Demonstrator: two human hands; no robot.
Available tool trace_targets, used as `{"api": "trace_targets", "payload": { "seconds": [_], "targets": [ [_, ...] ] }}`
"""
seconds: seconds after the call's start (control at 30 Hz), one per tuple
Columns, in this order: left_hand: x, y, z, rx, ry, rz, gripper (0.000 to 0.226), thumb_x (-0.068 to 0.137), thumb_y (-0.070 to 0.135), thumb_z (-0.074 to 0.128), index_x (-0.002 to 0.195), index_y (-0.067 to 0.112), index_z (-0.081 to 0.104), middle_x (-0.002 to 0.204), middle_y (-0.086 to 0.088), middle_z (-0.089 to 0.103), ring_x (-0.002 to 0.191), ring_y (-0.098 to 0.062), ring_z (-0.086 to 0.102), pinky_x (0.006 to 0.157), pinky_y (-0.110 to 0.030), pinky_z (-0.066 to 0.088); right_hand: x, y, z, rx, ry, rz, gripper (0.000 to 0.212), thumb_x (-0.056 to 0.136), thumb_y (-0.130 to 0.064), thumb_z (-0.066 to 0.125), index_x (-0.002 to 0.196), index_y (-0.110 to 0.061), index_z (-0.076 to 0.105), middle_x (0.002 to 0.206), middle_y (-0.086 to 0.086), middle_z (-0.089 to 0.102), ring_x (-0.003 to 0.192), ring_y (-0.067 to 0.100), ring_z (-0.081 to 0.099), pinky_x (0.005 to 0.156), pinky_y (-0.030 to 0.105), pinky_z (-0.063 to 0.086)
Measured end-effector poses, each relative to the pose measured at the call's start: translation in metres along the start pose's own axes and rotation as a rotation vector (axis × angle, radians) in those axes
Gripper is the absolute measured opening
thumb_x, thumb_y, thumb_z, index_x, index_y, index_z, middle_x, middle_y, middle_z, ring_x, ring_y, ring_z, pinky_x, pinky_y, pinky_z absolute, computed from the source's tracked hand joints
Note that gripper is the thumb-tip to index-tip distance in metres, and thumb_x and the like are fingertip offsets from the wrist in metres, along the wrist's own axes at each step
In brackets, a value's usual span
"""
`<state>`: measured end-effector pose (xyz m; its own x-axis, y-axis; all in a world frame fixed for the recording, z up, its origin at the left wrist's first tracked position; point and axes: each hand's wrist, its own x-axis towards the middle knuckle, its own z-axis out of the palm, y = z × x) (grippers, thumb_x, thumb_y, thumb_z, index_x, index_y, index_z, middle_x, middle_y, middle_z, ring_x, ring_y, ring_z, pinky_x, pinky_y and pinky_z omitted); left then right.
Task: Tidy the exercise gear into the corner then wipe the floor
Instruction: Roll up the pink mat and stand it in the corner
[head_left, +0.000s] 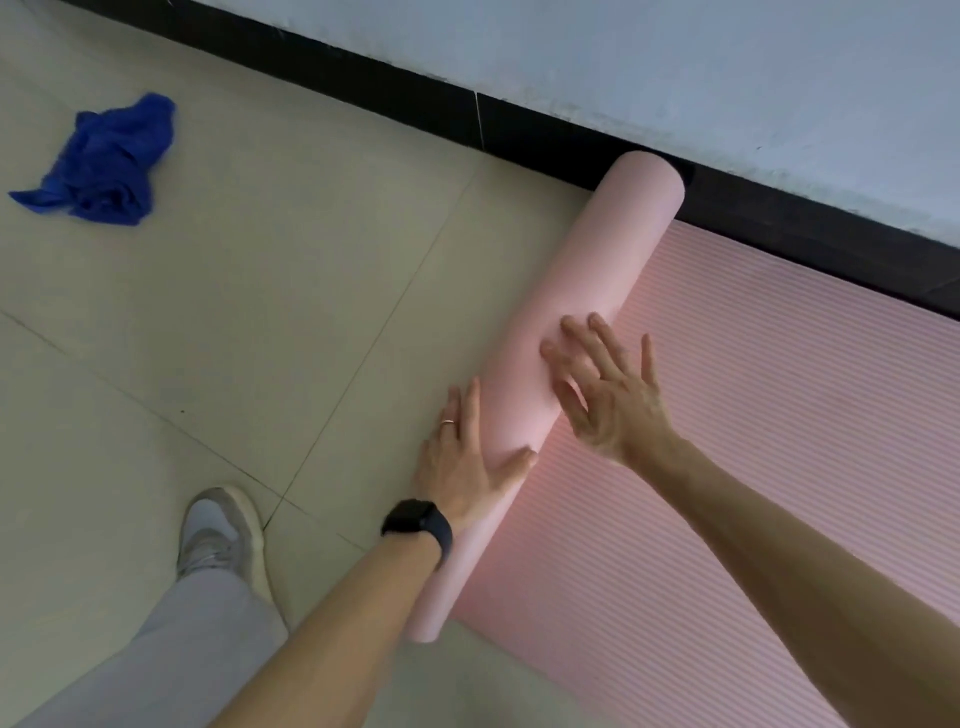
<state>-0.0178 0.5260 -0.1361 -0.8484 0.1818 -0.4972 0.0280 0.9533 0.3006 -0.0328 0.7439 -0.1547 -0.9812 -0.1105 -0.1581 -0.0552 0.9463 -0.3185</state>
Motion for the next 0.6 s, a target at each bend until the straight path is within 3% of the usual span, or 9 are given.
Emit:
{"api": "trace_targets", "payload": {
  "seconds": [0.07, 0.13, 0.23, 0.3, 0.37, 0.4, 0.43, 0.5, 0.6],
  "targets": [
    [-0.017, 0.021, 0.025, 0.094, 0.081, 0.006, 0.11, 0.08, 0.083, 0.037, 0.154, 0.025, -0.021, 0.166, -0.015, -0.002, 0.15, -0.036, 0.019, 0.114, -0.052, 0.031, -0.005, -0.002, -0.017, 0.025, 0.147, 0.085, 0.037, 0.098, -0.042, 0.043, 0.13, -0.026, 0.055, 0.149, 0.007, 0.041, 0.146, 0.031, 0.029, 0.116, 0.069, 0.014],
    [-0.036, 0.044, 0.042, 0.128, 0.12, 0.01, 0.108, 0.084, 0.08, 0.036, 0.15, 0.025, -0.031, 0.164, -0.01, -0.017, 0.153, -0.034, 0.0, 0.119, -0.054, 0.016, 0.004, -0.01, -0.031, 0.035, 0.279, 0.122, 0.04, 0.095, -0.046, 0.049, 0.117, -0.015, 0.06, 0.136, 0.016, 0.049, 0.132, 0.038, 0.041, 0.111, 0.066, 0.027],
    [-0.062, 0.075, 0.053, 0.092, 0.1, 0.058, 0.102, 0.089, 0.06, 0.045, 0.15, 0.029, -0.03, 0.162, -0.003, -0.026, 0.152, -0.027, -0.016, 0.121, -0.049, -0.001, 0.013, -0.013, -0.028, -0.067, 0.05, -0.031, 0.054, 0.101, -0.053, 0.027, 0.149, -0.033, 0.04, 0.162, 0.007, 0.028, 0.152, 0.036, 0.013, 0.118, 0.067, 0.007],
    [-0.072, 0.074, 0.046, 0.012, 0.115, 0.159, 0.091, 0.09, 0.044, 0.047, 0.157, 0.027, -0.013, 0.167, 0.0, -0.001, 0.153, -0.024, 0.004, 0.124, -0.044, 0.014, -0.001, 0.001, -0.017, -0.126, -0.055, -0.07, 0.057, 0.102, -0.055, 0.012, 0.152, -0.041, 0.033, 0.167, -0.002, 0.018, 0.155, 0.03, -0.001, 0.117, 0.067, -0.004],
    [-0.07, 0.06, 0.027, -0.13, 0.208, 0.277, 0.073, 0.09, 0.033, 0.047, 0.157, 0.026, 0.02, 0.156, 0.001, 0.04, 0.133, -0.025, 0.042, 0.108, -0.043, 0.04, -0.025, 0.023, -0.012, -0.116, -0.049, -0.035, 0.056, 0.102, -0.057, 0.008, 0.153, -0.044, 0.027, 0.168, -0.006, 0.009, 0.155, 0.026, -0.005, 0.119, 0.066, -0.001],
    [-0.063, 0.051, 0.021, -0.137, 0.247, 0.317, 0.067, 0.092, 0.032, 0.047, 0.155, 0.027, 0.027, 0.151, 0.001, 0.045, 0.125, -0.026, 0.047, 0.103, -0.043, 0.043, -0.038, 0.033, -0.011, -0.099, -0.033, -0.017, 0.055, 0.103, -0.056, 0.007, 0.154, -0.046, 0.022, 0.168, -0.008, 0.003, 0.155, 0.024, -0.007, 0.12, 0.065, 0.003],
    [-0.053, 0.044, 0.014, -0.091, 0.251, 0.325, 0.066, 0.094, 0.038, 0.047, 0.156, 0.03, 0.024, 0.155, 0.0, 0.039, 0.128, -0.027, 0.044, 0.105, -0.042, 0.041, -0.051, 0.044, -0.012, -0.073, -0.023, 0.0, 0.053, 0.103, -0.056, 0.008, 0.155, -0.048, 0.017, 0.168, -0.011, -0.002, 0.154, 0.021, -0.01, 0.12, 0.063, 0.005],
    [-0.032, 0.041, 0.009, 0.063, 0.117, 0.272, 0.085, 0.091, 0.067, 0.042, 0.158, 0.033, 0.001, 0.167, -0.003, 0.007, 0.149, -0.023, 0.016, 0.119, -0.044, 0.021, -0.079, 0.063, -0.013, -0.034, -0.016, 0.029, 0.051, 0.104, -0.053, 0.011, 0.155, -0.05, 0.011, 0.167, -0.015, -0.01, 0.154, 0.016, -0.014, 0.121, 0.059, 0.003],
    [-0.025, 0.064, 0.031, 0.177, -0.117, 0.343, 0.103, 0.077, 0.088, 0.028, 0.149, 0.039, -0.028, 0.165, 0.001, -0.019, 0.153, -0.019, -0.01, 0.123, -0.051, 0.0, -0.117, 0.08, -0.015, 0.043, 0.095, 0.102, 0.051, 0.1, -0.044, 0.035, 0.151, -0.039, 0.033, 0.168, -0.006, 0.009, 0.154, 0.025, 0.011, 0.12, 0.059, 0.012]
  ]
}}
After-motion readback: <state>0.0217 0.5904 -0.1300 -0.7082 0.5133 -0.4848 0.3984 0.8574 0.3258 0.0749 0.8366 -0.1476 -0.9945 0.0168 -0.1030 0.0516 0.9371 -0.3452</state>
